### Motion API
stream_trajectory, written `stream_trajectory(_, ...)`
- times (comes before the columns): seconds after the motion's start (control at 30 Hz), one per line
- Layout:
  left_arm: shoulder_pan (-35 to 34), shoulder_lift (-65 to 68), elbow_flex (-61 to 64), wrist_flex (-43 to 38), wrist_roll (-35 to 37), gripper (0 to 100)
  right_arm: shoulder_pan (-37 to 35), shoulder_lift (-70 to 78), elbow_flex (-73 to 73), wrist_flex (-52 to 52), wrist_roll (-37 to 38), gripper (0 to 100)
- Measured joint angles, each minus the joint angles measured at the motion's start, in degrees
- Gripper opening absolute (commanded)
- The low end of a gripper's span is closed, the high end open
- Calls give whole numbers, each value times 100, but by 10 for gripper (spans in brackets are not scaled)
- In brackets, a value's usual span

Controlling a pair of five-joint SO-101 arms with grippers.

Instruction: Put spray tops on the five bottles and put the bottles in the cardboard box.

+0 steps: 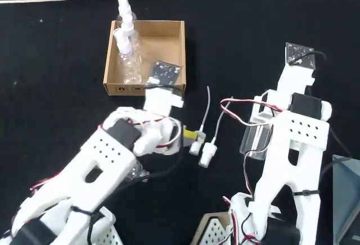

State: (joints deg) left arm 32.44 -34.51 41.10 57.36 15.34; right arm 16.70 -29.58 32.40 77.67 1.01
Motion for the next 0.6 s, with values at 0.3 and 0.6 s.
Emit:
stream_trajectory(0.3,484,818,-26,-668,677,289,0,0,9,0,0,11)
stream_trajectory(0.6,774,2057,-123,-1371,721,288,0,0,9,0,0,11)
